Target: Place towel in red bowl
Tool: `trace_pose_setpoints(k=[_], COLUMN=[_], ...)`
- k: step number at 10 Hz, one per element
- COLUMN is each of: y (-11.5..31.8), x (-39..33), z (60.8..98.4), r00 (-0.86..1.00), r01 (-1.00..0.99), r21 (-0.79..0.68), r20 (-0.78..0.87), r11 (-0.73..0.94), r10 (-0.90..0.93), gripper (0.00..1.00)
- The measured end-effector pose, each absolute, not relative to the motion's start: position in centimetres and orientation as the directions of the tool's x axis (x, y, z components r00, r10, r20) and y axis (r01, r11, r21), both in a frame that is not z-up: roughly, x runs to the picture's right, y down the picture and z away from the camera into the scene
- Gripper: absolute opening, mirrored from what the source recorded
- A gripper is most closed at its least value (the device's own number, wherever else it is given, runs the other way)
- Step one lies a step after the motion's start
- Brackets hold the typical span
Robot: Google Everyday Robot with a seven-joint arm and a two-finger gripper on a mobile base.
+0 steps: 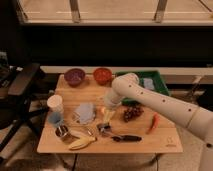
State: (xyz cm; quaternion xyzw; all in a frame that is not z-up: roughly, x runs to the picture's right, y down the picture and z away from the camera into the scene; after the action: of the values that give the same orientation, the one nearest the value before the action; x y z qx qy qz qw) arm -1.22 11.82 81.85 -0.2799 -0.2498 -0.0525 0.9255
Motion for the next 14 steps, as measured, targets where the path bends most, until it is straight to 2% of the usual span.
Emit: trace_pose_setpoints(k=[8, 14], y=[11.3, 14.3], x=[-5.7, -8.6], z=[86.8, 90.6], r00=[0.846, 0.849], r01=[0.245, 0.277], r21=[-0.503, -0.546], r20=[0.528, 0.524], r11=[0.829, 0.791], r10=[0.07, 0.064], gripper=[0.8, 0.8])
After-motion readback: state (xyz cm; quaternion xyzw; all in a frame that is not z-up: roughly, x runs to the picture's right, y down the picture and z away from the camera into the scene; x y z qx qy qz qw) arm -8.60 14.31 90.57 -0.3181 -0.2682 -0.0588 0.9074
